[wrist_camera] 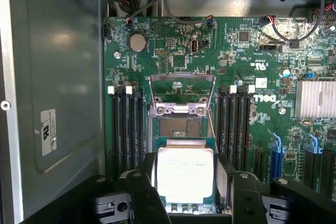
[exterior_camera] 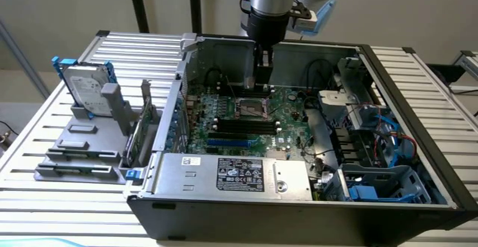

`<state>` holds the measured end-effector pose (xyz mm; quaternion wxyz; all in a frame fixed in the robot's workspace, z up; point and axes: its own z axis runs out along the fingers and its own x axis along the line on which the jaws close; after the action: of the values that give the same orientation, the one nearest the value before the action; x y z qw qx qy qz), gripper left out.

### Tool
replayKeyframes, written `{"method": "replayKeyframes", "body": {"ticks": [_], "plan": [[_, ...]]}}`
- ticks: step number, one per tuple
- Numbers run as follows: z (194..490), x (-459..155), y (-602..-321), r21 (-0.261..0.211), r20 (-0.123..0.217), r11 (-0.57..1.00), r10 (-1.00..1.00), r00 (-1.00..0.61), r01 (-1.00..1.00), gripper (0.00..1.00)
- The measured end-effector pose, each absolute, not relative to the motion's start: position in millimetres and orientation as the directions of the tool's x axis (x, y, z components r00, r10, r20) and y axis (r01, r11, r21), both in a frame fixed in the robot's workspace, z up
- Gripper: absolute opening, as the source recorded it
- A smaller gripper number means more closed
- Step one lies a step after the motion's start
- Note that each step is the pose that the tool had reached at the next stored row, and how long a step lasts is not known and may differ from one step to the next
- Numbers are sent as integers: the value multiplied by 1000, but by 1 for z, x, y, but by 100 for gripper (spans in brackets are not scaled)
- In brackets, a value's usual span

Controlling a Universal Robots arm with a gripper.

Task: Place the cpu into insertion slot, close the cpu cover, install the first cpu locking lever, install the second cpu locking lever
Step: 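Place the cpu into insertion slot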

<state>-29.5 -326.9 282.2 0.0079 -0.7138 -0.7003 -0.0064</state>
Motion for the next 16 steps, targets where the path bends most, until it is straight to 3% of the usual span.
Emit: {"method": "replayKeyframes", "body": {"ticks": [16], "plan": [[260, -29, -331, -5, 45, -13, 999, 13, 1000, 54]]}}
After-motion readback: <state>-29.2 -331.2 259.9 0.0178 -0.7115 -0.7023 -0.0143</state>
